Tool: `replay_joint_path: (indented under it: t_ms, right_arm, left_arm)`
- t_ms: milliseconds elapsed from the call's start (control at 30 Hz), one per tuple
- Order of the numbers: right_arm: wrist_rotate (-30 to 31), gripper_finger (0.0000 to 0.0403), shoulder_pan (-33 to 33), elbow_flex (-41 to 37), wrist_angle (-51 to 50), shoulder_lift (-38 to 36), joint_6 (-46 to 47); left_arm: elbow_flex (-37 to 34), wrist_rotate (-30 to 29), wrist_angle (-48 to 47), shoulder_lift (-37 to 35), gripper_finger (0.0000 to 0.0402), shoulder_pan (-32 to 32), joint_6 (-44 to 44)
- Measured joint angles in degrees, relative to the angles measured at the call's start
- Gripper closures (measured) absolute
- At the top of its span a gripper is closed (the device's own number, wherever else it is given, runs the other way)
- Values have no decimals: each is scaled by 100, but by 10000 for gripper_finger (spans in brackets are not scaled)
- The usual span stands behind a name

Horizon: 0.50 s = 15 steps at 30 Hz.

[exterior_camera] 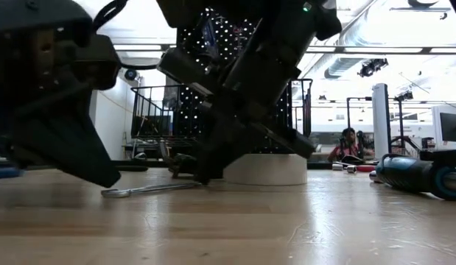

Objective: Hang tools onto peg board
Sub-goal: Hang the wrench on the peg board

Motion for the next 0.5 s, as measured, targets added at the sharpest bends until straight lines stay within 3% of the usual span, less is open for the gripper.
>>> replay_joint_path:
  t_ms: [267, 500]
  right_arm:
    - [210, 403, -108, 0, -222, -251, -372]
    - [-29, 403, -202, 0, -328, -249, -532]
  left_arm:
    - [0, 180, 112, 81, 401, 115, 500]
    - [0, 268, 86, 81, 401, 158, 641]
